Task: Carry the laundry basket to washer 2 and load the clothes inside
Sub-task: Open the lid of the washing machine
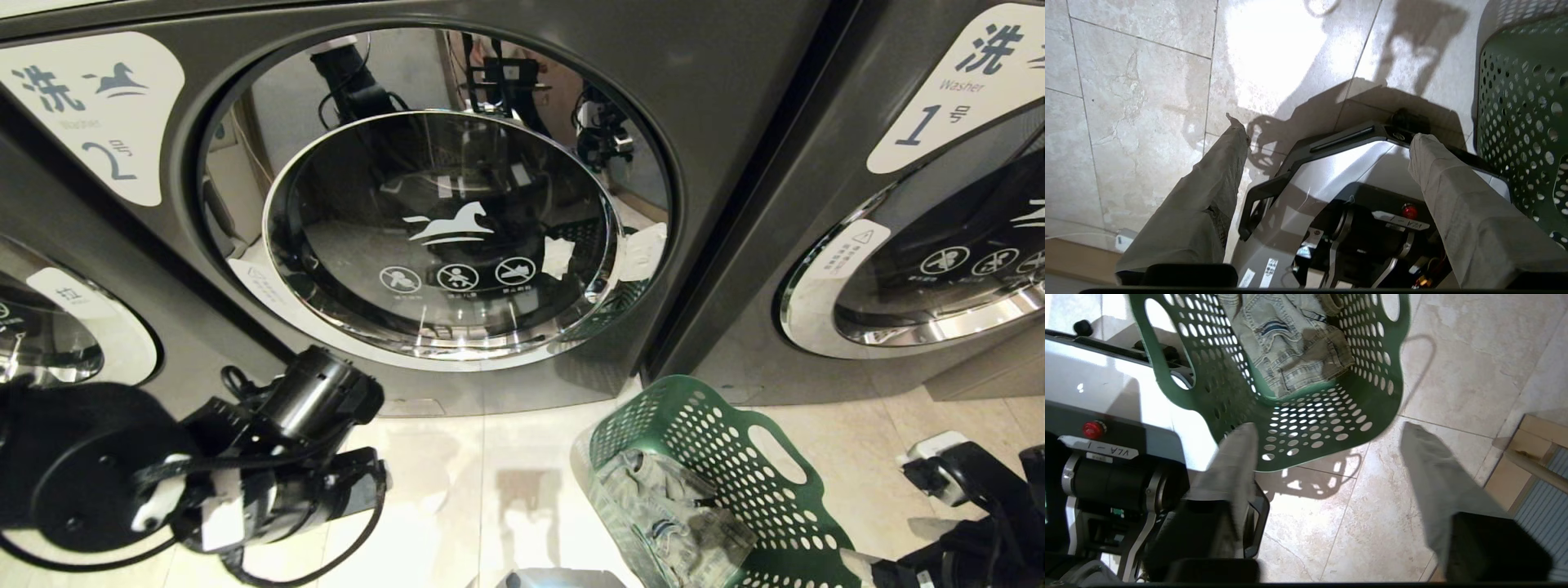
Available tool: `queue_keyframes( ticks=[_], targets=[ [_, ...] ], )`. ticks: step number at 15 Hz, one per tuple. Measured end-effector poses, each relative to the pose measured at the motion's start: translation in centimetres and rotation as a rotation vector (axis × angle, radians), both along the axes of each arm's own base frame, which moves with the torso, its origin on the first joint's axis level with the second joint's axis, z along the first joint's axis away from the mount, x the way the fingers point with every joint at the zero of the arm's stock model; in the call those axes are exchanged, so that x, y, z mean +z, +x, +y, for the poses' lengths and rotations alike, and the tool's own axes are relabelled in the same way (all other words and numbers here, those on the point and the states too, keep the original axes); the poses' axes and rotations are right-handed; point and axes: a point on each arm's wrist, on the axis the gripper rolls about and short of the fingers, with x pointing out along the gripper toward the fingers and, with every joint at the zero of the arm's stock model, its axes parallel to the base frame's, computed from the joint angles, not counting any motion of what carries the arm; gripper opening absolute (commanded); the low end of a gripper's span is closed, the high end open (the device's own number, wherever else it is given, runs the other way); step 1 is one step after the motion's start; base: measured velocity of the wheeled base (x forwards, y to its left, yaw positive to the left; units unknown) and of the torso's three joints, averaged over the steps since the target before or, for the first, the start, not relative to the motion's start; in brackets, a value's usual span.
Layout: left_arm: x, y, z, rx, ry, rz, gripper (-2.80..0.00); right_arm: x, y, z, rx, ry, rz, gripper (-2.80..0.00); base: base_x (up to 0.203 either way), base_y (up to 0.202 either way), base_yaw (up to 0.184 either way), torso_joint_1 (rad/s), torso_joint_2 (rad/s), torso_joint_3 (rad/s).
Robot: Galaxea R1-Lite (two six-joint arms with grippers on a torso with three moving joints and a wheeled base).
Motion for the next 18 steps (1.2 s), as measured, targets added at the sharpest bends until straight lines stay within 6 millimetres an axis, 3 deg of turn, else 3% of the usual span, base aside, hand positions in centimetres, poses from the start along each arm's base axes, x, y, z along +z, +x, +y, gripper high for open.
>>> queue_keyframes(
  ticks=[6,11,15,18],
  targets=[
    [-1.6,-2.3,4.3,0.242,0.054,-0.082,0.00,-0.2,-1.6,-3.3,-0.226,0.006,-0.131,-2.80,0.000,0.000,0.000,0.000,0.00,0.000],
    [-0.9,-5.2,8.7,0.399,0.050,-0.137,0.00,-3.2,-7.3,-3.7,-0.271,0.020,-0.072,-2.80,0.000,0.000,0.000,0.000,0.00,0.000],
    [-1.4,-9.2,11.5,0.495,0.060,-0.173,0.00,-3.8,-11.4,-3.1,-0.191,0.091,-0.025,-2.80,0.000,0.000,0.000,0.000,0.00,0.000],
    [-2.2,-11.4,12.4,0.542,0.039,-0.205,0.00,-3.5,-13.3,-2.9,-0.174,0.100,-0.178,-2.80,0.000,0.000,0.000,0.000,0.00,0.000]
  ],
)
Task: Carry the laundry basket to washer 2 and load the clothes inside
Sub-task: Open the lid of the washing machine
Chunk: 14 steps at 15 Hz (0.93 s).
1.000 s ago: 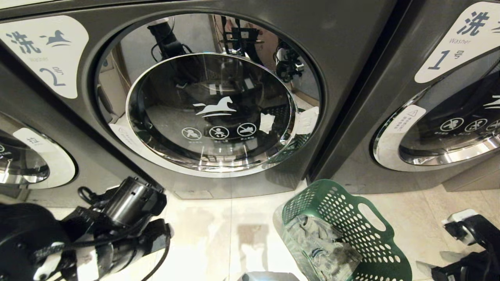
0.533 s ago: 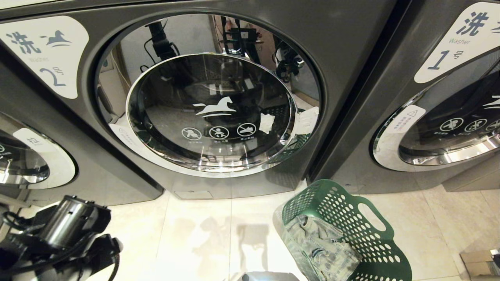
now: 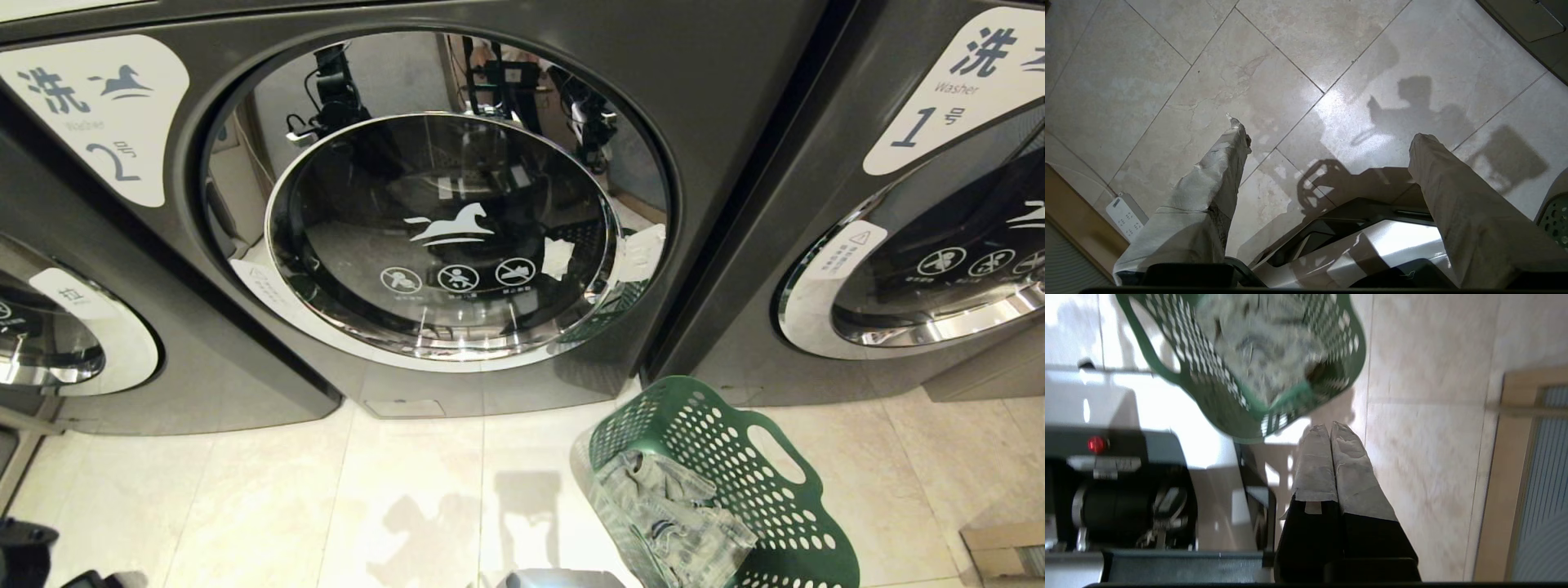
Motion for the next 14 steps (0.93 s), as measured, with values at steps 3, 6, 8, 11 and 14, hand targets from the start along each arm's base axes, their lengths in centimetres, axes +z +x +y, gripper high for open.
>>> queue_keyframes(
  ticks=[3,6,8,11,14],
  targets=[
    [0.2,-0.9,0.3,0.008,-0.006,-0.041,0.00,0.0,-1.0,0.1,-0.012,0.008,-0.110,-2.80,0.000,0.000,0.000,0.000,0.00,0.000],
    [0.3,-1.7,0.5,-0.011,0.007,-0.063,0.00,0.0,-1.3,0.1,-0.012,0.006,-0.143,-2.80,0.000,0.000,0.000,0.000,0.00,0.000],
    [0.2,-2.2,0.6,-0.039,0.045,-0.067,0.00,0.0,-1.4,0.1,-0.012,0.006,-0.151,-2.80,0.000,0.000,0.000,0.000,0.00,0.000],
    [1.5,-2.7,0.6,-0.122,0.119,-0.128,0.00,0.0,-1.4,0.1,-0.012,0.005,-0.156,-2.80,0.000,0.000,0.000,0.000,0.00,0.000],
    [2.7,-3.3,0.9,-0.305,0.154,-0.166,0.00,0.0,-1.4,0.1,-0.012,0.005,-0.156,-2.80,0.000,0.000,0.000,0.000,0.00,0.000]
  ],
)
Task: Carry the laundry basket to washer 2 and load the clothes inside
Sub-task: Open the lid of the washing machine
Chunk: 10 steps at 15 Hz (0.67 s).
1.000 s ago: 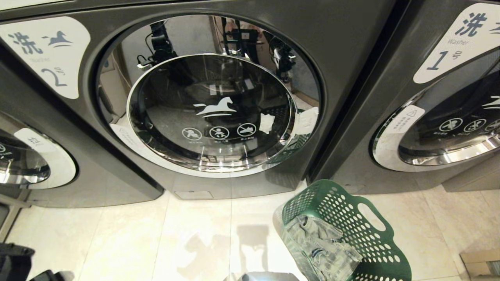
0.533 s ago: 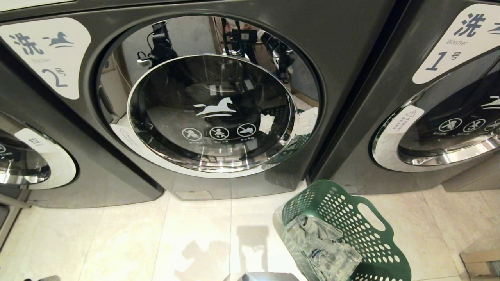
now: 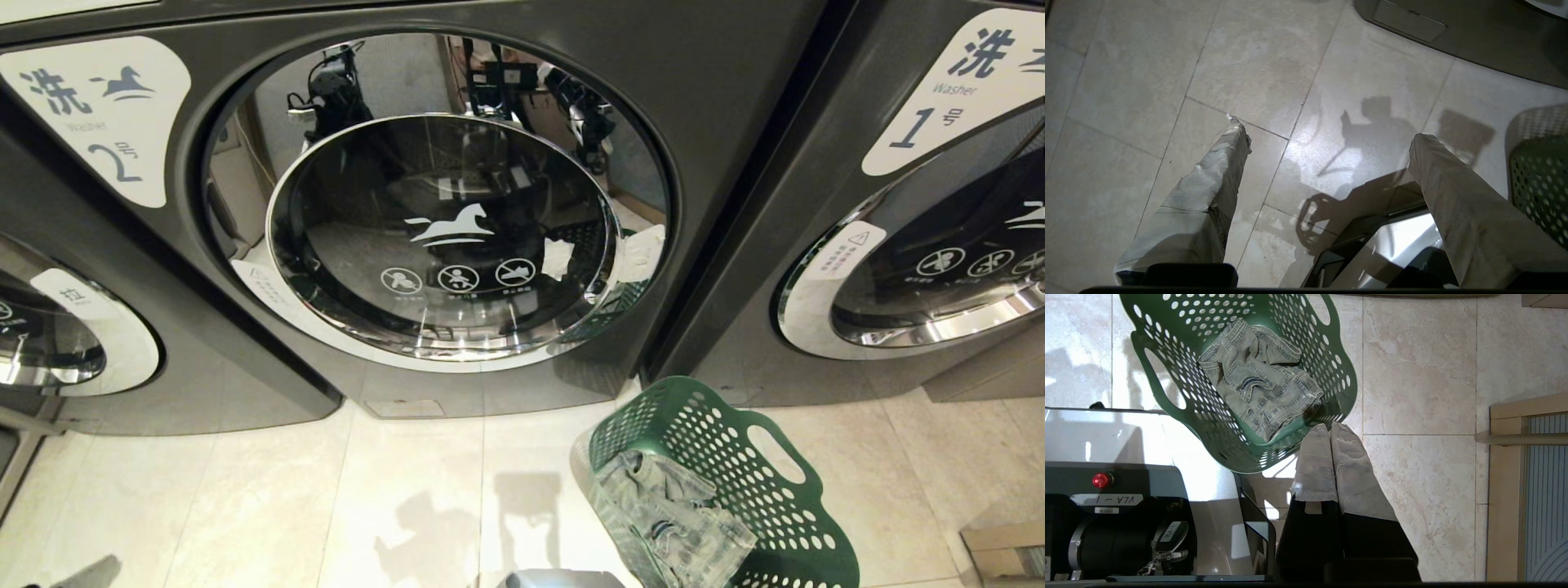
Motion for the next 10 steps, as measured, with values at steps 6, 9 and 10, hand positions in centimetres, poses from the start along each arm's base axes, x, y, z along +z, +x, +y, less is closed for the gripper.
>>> queue_keyframes(
  ticks=[6,9,10],
  targets=[
    [-2.7,-4.7,-0.4,-0.505,0.140,-0.141,0.00,0.0,0.0,0.0,-0.001,0.000,0.000,-2.80,0.000,0.000,0.000,0.000,0.00,0.000],
    [-4.6,-6.6,-0.5,-0.570,0.187,-0.227,0.00,0.0,0.0,0.0,0.000,0.000,0.000,-2.80,0.000,0.000,0.000,0.000,0.00,0.000],
    [-4.9,-7.1,-0.5,-0.574,0.198,-0.261,0.00,0.0,0.0,0.0,0.000,0.000,0.000,-2.80,0.000,0.000,0.000,0.000,0.00,0.000]
  ],
)
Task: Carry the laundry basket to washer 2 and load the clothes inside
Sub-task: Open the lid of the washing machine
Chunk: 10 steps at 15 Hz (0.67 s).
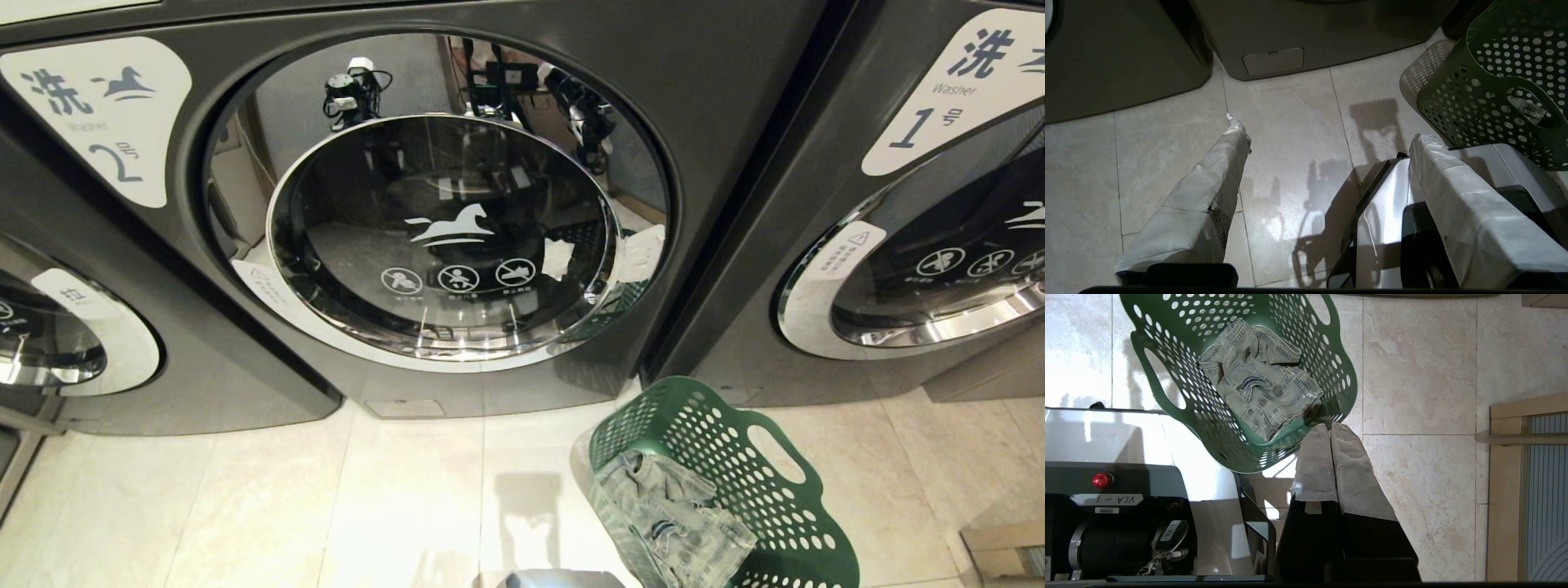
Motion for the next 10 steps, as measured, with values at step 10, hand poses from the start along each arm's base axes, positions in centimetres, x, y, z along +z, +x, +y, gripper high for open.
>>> queue_keyframes(
  ticks=[10],
  targets=[
    [-0.94,-1.35,0.15,0.066,-0.013,-0.167,0.00,0.00,0.01,0.00,0.000,0.000,0.001,-2.80,0.000,0.000,0.000,0.000,0.00,0.000]
  ],
)
